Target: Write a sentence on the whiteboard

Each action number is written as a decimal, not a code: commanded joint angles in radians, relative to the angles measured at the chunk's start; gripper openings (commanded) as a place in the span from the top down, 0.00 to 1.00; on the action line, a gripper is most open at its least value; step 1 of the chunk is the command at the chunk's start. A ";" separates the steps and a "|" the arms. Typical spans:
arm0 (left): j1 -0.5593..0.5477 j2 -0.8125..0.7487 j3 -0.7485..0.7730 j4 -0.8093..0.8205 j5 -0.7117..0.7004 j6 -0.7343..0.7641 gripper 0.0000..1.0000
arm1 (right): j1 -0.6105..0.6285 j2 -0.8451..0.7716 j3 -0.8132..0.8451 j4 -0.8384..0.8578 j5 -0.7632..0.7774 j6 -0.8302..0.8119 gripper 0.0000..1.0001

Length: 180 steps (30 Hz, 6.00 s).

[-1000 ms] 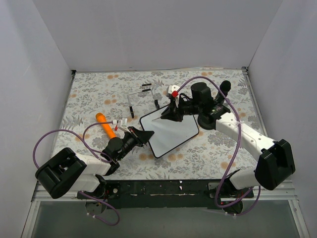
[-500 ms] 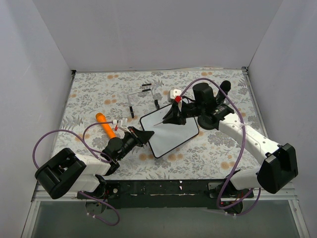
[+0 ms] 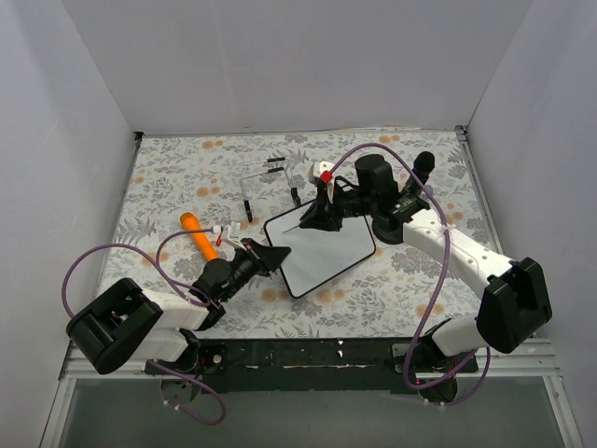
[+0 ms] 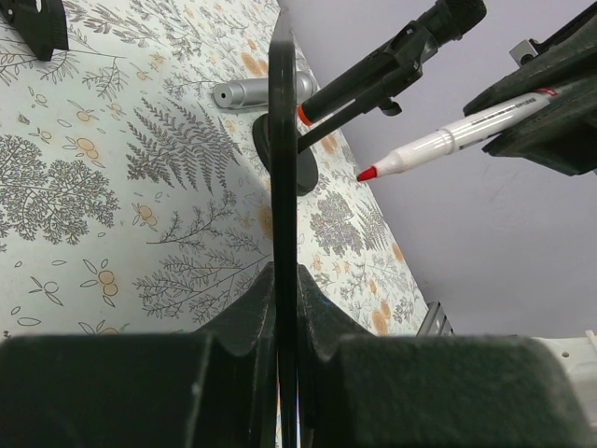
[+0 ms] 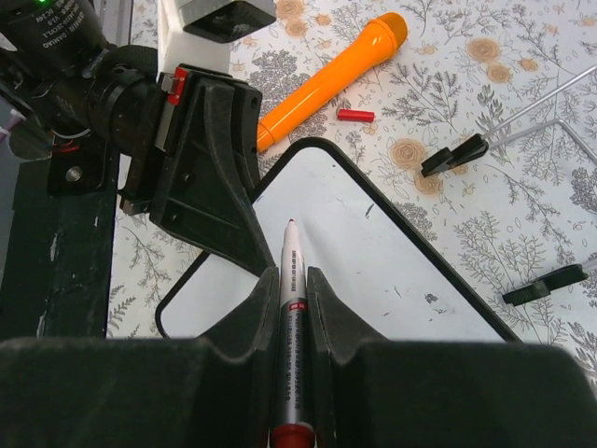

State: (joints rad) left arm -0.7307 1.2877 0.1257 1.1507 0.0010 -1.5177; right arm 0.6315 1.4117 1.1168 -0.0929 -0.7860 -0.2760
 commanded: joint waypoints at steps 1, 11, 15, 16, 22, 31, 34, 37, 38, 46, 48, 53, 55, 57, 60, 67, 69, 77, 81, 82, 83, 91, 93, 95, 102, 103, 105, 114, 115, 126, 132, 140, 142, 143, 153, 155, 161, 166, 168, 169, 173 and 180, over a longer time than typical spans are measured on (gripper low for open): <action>-0.007 -0.014 0.020 0.116 0.027 -0.012 1.00 | 0.013 0.013 0.043 0.064 0.036 0.027 0.99; -0.007 -0.011 0.023 0.118 0.028 -0.012 1.00 | 0.016 0.027 0.043 0.082 0.103 0.044 0.99; -0.007 -0.010 0.023 0.119 0.030 -0.010 1.00 | 0.014 0.029 0.037 0.084 0.103 0.043 0.99; -0.007 -0.013 0.023 0.118 0.027 -0.010 1.00 | 0.016 0.030 0.038 0.084 0.102 0.043 0.99; -0.007 -0.019 0.020 0.115 0.025 -0.007 1.00 | 0.016 0.036 0.031 0.084 0.085 0.040 0.99; -0.007 -0.027 0.009 0.121 0.019 0.001 1.00 | 0.008 -0.008 0.052 0.019 -0.039 0.000 0.99; -0.007 -0.034 0.008 0.116 0.021 0.010 1.00 | -0.009 -0.025 0.060 -0.017 -0.077 -0.037 0.99; -0.007 -0.042 0.005 0.116 0.022 0.017 1.00 | -0.042 -0.031 0.055 -0.039 -0.123 -0.071 0.99; -0.007 -0.045 0.005 0.115 0.022 0.021 1.00 | -0.052 -0.033 0.054 -0.039 -0.139 -0.074 0.99; -0.007 -0.073 0.002 0.096 0.031 0.057 1.00 | -0.099 -0.036 0.041 -0.041 -0.223 -0.068 0.99; -0.007 -0.076 0.002 0.093 0.034 0.065 1.00 | -0.099 -0.034 0.037 -0.042 -0.236 -0.071 0.99; -0.007 -0.062 -0.004 0.115 0.050 0.071 1.00 | -0.099 -0.008 0.063 -0.077 -0.266 -0.091 0.99; -0.007 -0.054 -0.005 0.129 0.056 0.073 1.00 | -0.099 -0.003 0.064 -0.079 -0.266 -0.091 0.99; -0.007 -0.045 -0.008 0.136 0.060 0.073 1.00 | -0.099 0.000 0.067 -0.076 -0.263 -0.091 0.99; -0.007 -0.038 -0.008 0.149 0.062 0.070 1.00 | -0.098 0.009 0.071 -0.064 -0.259 -0.080 0.99; -0.007 -0.027 0.002 0.149 0.060 0.056 1.00 | -0.062 0.065 0.112 -0.030 -0.167 -0.042 0.99; -0.007 -0.024 0.003 0.152 0.062 0.051 1.00 | -0.055 0.078 0.123 -0.021 -0.151 -0.029 0.99; -0.007 -0.008 0.006 0.165 0.073 0.040 1.00 | -0.046 0.096 0.124 0.002 -0.107 -0.005 0.99; -0.007 -0.007 0.006 0.170 0.074 0.039 1.00 | -0.044 0.099 0.123 0.015 -0.088 0.001 0.99; -0.007 -0.005 0.006 0.170 0.074 0.039 1.00 | -0.044 0.098 0.123 0.015 -0.082 0.001 0.99; -0.007 -0.005 0.006 0.170 0.074 0.039 1.00 | -0.044 0.099 0.123 0.018 -0.081 0.003 0.99; -0.007 -0.005 0.005 0.170 0.073 0.039 1.00 | -0.044 0.105 0.117 0.024 -0.065 0.005 0.99; -0.007 -0.005 0.005 0.173 0.071 0.039 1.00 | -0.044 0.107 0.114 0.012 -0.065 0.000 0.99; -0.007 -0.010 0.003 0.173 0.068 0.039 1.00 | -0.046 0.104 0.104 -0.001 -0.068 -0.014 0.99; -0.007 -0.021 0.000 0.164 0.056 0.042 1.00 | -0.046 0.086 0.069 -0.057 -0.081 -0.068 0.99; -0.007 -0.019 -0.001 0.164 0.057 0.042 1.00 | -0.046 0.084 0.064 -0.062 -0.084 -0.072 0.99; -0.007 -0.021 -0.001 0.164 0.054 0.042 1.00 | -0.046 0.072 0.046 -0.073 -0.084 -0.086 0.99; -0.007 -0.024 -0.001 0.164 0.051 0.044 1.00 | -0.044 0.046 -0.017 -0.123 -0.113 -0.117 0.99; -0.007 -0.022 -0.001 0.162 0.051 0.044 1.00 | -0.044 0.047 -0.014 -0.122 -0.108 -0.117 0.99; -0.007 -0.027 -0.008 0.164 0.054 0.045 1.00 | -0.044 0.050 0.063 -0.076 -0.105 -0.071 0.99; -0.007 -0.013 -0.006 0.178 0.060 0.042 1.00 | -0.046 0.067 0.067 -0.062 -0.099 -0.057 0.99; -0.007 -0.018 -0.009 0.178 0.060 0.044 1.00 | -0.049 0.081 0.066 -0.057 -0.076 -0.045 0.99; -0.007 -0.018 -0.009 0.178 0.059 0.045 1.00 | -0.061 0.078 0.063 -0.048 -0.064 -0.032 0.99; -0.007 -0.018 -0.009 0.179 0.057 0.045 1.00 | -0.067 0.076 0.064 -0.048 -0.059 -0.031 0.99; -0.007 -0.016 -0.008 0.179 0.062 0.045 1.00 | -0.110 0.081 0.075 -0.051 -0.076 -0.023 0.99; -0.007 -0.014 -0.006 0.179 0.063 0.045 1.00 | -0.110 0.081 0.078 -0.051 -0.096 -0.025 0.99; -0.007 -0.004 -0.005 0.187 0.068 0.044 1.00 | -0.110 0.081 0.101 -0.013 -0.101 0.004 0.99; -0.007 -0.004 -0.006 0.193 0.070 0.044 1.00 | -0.110 0.099 0.112 -0.002 -0.072 0.024 0.99; -0.007 -0.005 -0.006 0.192 0.071 0.044 1.00 | -0.110 0.108 0.107 -0.014 -0.068 0.020 0.99; -0.007 -0.004 -0.008 0.192 0.068 0.044 1.00 | -0.110 0.110 0.104 -0.021 -0.070 0.017 0.99; -0.007 -0.007 -0.009 0.193 0.068 0.045 1.00 | -0.110 0.110 0.080 -0.062 -0.079 -0.018 0.99; -0.007 -0.014 -0.011 0.190 0.062 0.048 1.00 | -0.110 0.078 0.029 -0.122 -0.091 -0.075 0.99</action>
State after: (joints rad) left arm -0.7307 1.2999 0.1055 1.2110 0.0589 -1.4742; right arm 0.5217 1.5135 1.1770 -0.1699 -0.8780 -0.3000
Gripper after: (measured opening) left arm 0.051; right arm 0.177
